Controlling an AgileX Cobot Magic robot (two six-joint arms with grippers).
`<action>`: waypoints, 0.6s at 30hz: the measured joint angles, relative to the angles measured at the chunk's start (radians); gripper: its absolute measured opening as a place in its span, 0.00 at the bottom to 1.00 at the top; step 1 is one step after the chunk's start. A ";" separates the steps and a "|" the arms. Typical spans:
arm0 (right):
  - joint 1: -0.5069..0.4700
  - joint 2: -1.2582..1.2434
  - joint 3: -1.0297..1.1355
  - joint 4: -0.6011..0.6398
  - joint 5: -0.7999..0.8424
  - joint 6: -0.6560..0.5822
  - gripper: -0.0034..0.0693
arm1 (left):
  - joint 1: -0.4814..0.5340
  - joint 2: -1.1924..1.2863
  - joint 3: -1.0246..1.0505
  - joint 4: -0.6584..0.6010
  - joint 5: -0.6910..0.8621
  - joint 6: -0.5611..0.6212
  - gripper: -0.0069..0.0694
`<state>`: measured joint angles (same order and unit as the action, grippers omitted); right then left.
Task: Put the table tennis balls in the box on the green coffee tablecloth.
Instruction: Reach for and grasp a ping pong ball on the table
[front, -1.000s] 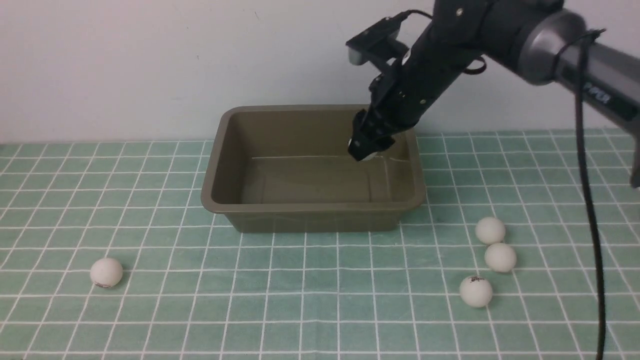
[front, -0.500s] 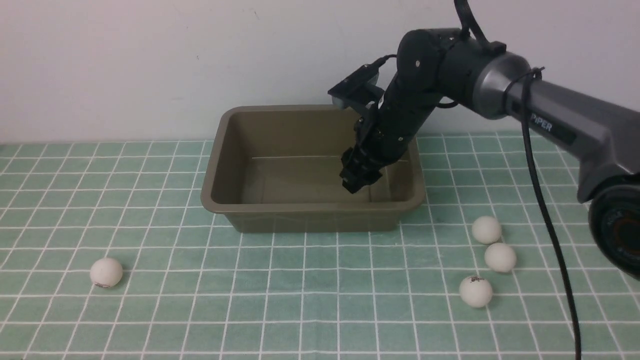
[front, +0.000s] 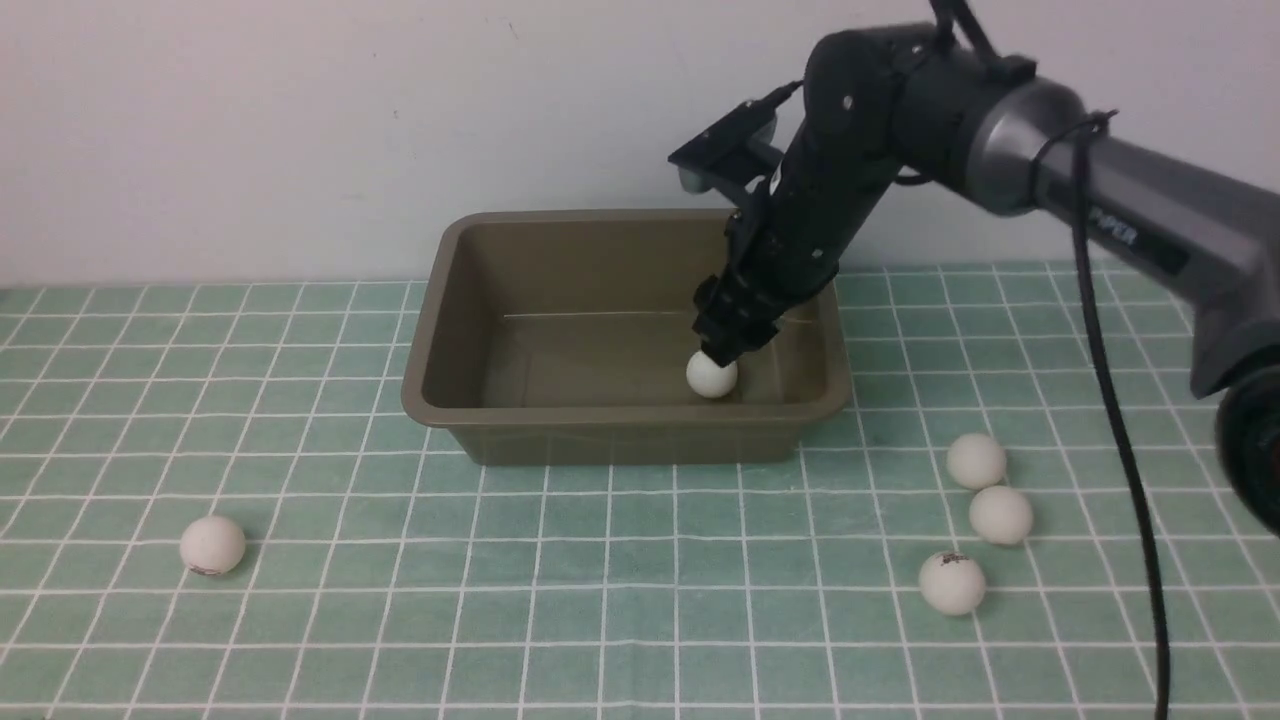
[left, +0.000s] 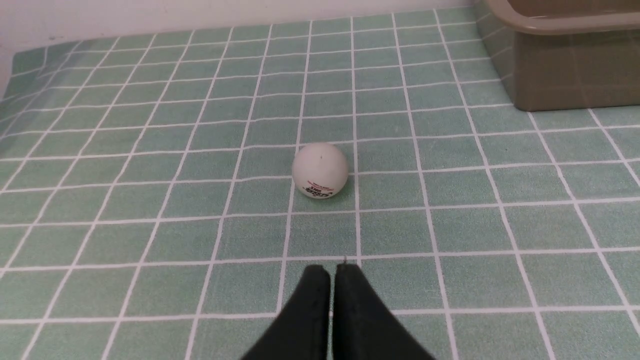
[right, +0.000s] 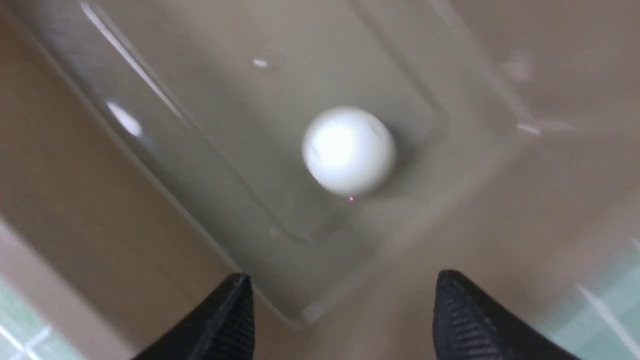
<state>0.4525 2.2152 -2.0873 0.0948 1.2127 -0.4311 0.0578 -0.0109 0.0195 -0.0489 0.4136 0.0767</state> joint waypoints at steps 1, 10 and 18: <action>-0.002 -0.028 0.000 -0.030 0.014 0.024 0.65 | 0.000 0.000 0.000 0.000 0.000 0.000 0.09; -0.059 -0.240 0.050 -0.152 0.033 0.179 0.65 | 0.000 0.000 0.000 0.000 0.000 0.000 0.09; -0.185 -0.430 0.329 -0.152 0.037 0.265 0.65 | 0.000 0.000 0.000 0.000 0.000 0.000 0.09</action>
<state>0.2676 1.7855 -1.7587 -0.0576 1.2499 -0.1660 0.0578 -0.0109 0.0195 -0.0489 0.4136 0.0767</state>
